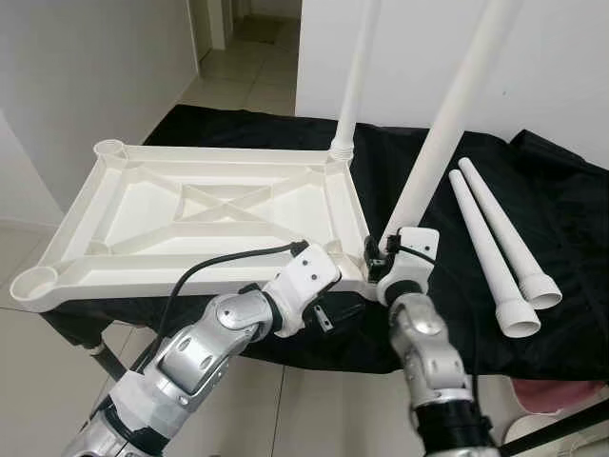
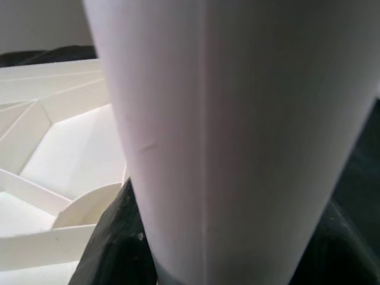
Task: Building children table
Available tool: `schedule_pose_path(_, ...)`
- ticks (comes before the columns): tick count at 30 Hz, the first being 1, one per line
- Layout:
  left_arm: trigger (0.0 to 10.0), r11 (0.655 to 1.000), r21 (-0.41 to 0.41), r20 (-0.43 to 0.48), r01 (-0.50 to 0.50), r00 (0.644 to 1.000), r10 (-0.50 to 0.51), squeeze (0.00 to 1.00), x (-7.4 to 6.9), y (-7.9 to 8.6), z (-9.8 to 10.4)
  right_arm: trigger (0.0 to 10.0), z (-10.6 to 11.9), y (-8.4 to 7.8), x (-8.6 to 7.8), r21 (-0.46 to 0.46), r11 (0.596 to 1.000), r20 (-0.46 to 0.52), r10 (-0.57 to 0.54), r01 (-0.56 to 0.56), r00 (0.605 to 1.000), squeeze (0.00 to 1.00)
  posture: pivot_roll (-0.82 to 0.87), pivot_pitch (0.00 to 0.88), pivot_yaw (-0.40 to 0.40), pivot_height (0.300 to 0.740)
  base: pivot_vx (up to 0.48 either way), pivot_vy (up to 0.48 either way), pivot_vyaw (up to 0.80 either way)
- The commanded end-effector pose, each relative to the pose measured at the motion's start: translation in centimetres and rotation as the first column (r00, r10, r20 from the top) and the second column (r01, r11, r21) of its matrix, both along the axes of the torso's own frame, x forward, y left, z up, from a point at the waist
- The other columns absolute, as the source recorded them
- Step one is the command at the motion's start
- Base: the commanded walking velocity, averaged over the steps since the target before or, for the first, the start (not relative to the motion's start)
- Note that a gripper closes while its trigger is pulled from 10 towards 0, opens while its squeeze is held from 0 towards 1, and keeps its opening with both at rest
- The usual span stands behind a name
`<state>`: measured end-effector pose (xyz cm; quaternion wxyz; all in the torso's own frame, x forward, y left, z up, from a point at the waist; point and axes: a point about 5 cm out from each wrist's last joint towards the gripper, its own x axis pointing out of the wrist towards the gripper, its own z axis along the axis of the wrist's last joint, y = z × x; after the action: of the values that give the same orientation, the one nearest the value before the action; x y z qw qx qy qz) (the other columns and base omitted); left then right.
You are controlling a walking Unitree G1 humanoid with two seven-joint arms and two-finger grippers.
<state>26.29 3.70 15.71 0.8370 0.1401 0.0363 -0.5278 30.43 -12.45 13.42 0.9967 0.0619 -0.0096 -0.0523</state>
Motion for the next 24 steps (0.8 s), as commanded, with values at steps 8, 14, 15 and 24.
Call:
schedule_pose_path(8, 10.0, 0.998, 0.016, -0.022, 0.066, 0.998, -0.066, 0.0, -0.3, 0.0, -0.3, 10.0, 0.1, -0.6, -0.4, 0.043, 0.998, -0.011, -0.038, 0.038, 0.999, 0.0, 0.0, 0.0, -0.045, 0.74, 0.0, 0.0, 0.0)
schedule_pose_path(14, 10.0, 0.998, 0.014, -0.021, 0.065, 0.998, -0.064, 0.0, -0.2, -0.1, -0.3, 10.0, 0.5, -1.0, -0.3, 0.044, 0.998, 0.011, -0.035, 0.034, 0.999, 1.0, 0.0, 0.0, -0.042, 0.74, 0.0, 0.0, 0.0)
schedule_pose_path(15, 10.0, 0.998, 0.014, -0.021, 0.064, 0.998, -0.064, 0.0, -0.1, -0.1, -0.3, 10.0, 0.6, -1.3, -0.2, 0.033, 0.999, 0.022, -0.028, 0.027, 0.999, 1.0, 0.0, 0.0, -0.043, 0.74, 0.0, 0.0, 0.0)
schedule_pose_path(24, 10.0, 0.998, 0.014, -0.016, 0.061, 0.998, -0.061, 0.0, 0.1, -0.1, -0.2, 10.0, 1.2, -2.3, 0.7, -0.033, 0.987, 0.057, 0.156, -0.155, 0.986, 0.0, 0.0, 0.0, -0.037, 0.74, 0.0, 0.0, 0.0)
